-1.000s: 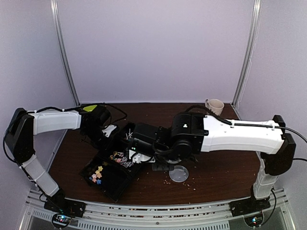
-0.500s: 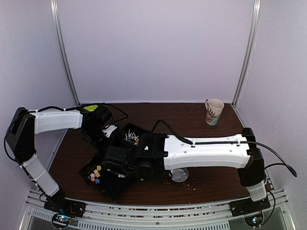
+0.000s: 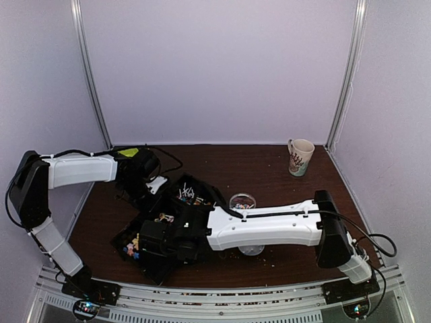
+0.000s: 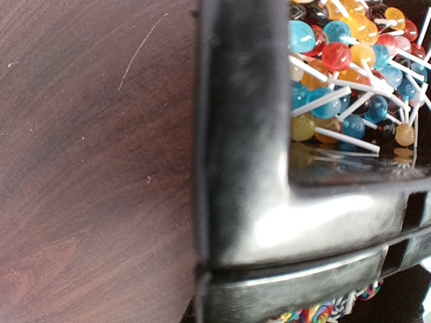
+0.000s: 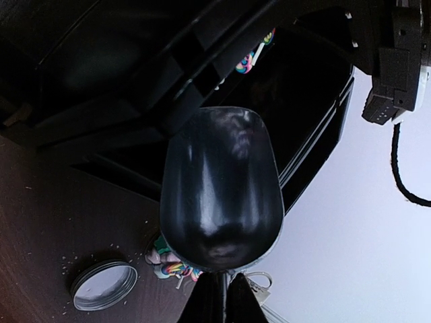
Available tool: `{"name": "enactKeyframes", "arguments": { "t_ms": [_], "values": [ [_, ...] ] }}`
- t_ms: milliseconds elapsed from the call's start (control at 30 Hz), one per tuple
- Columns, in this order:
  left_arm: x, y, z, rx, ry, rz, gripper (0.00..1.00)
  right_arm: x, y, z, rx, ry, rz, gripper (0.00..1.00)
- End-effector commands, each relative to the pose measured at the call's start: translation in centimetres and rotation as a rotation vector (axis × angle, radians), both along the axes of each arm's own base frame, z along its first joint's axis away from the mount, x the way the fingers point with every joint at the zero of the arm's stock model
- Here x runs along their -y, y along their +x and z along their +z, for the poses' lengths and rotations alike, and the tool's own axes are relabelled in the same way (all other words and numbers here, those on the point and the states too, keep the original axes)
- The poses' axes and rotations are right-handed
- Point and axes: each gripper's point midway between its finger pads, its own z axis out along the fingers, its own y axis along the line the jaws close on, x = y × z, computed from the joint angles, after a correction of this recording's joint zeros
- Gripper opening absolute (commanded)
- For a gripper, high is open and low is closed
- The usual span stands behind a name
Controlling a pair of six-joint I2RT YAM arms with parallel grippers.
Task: Pack the candies
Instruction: Scoop the fake candies from the storage box.
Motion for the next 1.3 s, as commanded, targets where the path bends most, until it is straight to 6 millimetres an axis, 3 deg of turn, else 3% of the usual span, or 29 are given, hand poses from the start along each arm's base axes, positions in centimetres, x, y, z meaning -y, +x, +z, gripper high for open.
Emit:
{"name": "enactKeyframes", "arguments": {
  "t_ms": [0, 167, 367, 500, 967, 1267],
  "values": [
    [2.7, 2.0, 4.2, 0.116, -0.156, -0.03, 0.0, -0.6, -0.7, -0.7, -0.088, -0.011, 0.05, 0.0],
    [3.1, 2.0, 4.9, 0.133, -0.187, -0.048, 0.0, -1.4, -2.9, -1.3, -0.244, 0.014, 0.125, 0.0],
    [3.2, 2.0, 5.5, 0.154, -0.2, -0.053, 0.0, -0.5, -5.8, -2.2, -0.427, 0.016, 0.16, 0.0],
    [3.4, 2.0, 5.6, 0.156, -0.21, -0.056, 0.0, -0.5, -6.7, -2.5, -0.569, 0.093, 0.132, 0.0],
    [3.7, 2.0, 7.0, 0.192, -0.251, -0.062, 0.0, -2.6, -1.2, -4.4, -0.809, 0.411, -0.236, 0.0],
    [4.1, 1.9, 7.6, 0.204, -0.285, -0.074, 0.0, -4.5, -0.7, -4.7, -0.896, 0.525, -0.327, 0.0]
  ]
}}
